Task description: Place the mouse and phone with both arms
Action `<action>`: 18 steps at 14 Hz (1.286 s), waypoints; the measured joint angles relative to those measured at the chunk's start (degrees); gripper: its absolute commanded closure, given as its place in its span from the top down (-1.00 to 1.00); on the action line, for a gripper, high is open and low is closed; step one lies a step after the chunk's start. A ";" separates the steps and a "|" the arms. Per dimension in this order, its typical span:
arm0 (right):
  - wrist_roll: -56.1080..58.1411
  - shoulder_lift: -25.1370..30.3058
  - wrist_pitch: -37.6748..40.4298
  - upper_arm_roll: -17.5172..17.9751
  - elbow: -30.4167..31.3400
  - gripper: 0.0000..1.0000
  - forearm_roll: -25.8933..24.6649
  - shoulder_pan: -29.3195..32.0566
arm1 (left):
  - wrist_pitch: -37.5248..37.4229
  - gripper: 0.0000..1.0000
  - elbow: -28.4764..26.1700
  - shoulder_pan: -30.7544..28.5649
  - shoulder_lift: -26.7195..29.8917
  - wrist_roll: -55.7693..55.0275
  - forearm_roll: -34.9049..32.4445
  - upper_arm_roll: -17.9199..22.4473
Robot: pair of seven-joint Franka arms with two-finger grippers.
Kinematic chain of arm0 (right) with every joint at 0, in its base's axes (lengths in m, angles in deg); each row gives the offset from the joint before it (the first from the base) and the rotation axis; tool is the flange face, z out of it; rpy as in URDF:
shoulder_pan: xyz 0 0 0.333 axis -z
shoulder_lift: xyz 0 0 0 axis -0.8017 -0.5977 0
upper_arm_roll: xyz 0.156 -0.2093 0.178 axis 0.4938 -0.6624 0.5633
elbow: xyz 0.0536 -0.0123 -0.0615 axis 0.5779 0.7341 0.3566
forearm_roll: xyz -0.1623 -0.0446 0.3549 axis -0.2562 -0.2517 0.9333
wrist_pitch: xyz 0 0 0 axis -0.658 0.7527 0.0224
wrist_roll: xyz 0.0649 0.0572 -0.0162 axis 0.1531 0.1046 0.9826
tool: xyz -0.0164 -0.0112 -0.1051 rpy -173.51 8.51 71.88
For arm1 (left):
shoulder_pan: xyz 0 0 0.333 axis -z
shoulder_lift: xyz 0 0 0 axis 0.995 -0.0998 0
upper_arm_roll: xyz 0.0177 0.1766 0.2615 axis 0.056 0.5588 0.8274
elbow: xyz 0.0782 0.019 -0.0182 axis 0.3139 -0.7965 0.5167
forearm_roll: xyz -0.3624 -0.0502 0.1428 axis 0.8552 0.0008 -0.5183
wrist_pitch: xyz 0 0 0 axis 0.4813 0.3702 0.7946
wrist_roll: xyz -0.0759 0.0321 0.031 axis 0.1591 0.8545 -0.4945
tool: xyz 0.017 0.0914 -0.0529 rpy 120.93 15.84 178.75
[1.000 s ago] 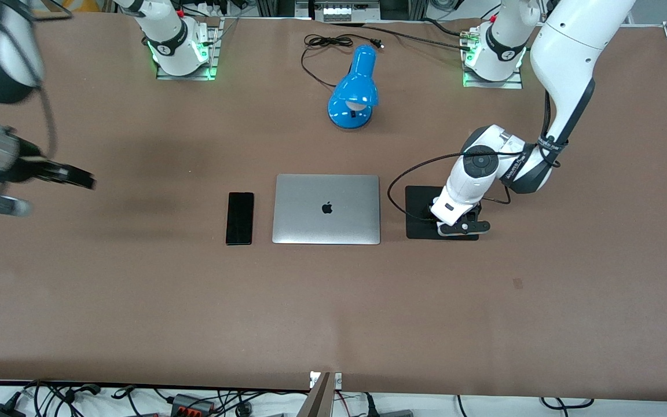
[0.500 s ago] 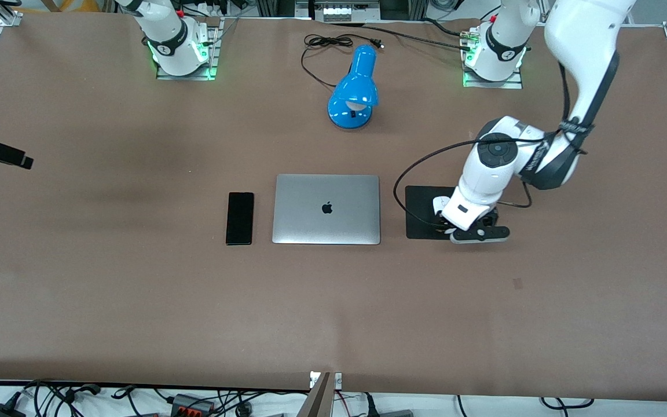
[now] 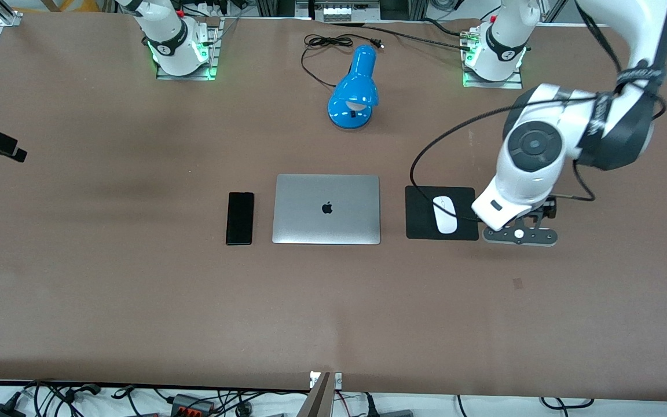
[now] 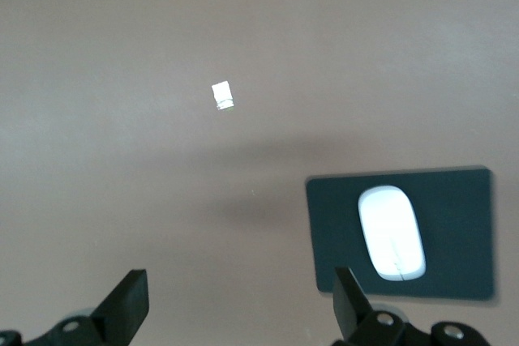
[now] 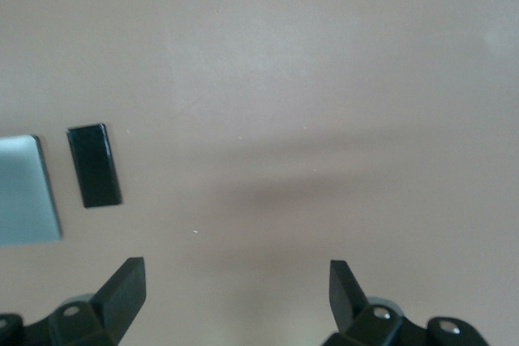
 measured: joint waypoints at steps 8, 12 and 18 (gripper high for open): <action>3.24 1.16 -0.36 1.28 1.80 1.00 -1.50 0.46 | -21.07 1.00 14.86 -13.10 5.67 8.46 21.21 -0.26; 3.24 1.08 -0.45 1.27 1.79 1.00 -1.50 0.98 | -20.65 1.00 14.66 -8.43 10.06 8.65 20.75 5.68; 3.24 1.08 -0.45 1.28 1.79 1.00 -1.50 1.01 | -8.98 1.00 0.85 -0.63 21.35 9.31 23.86 16.80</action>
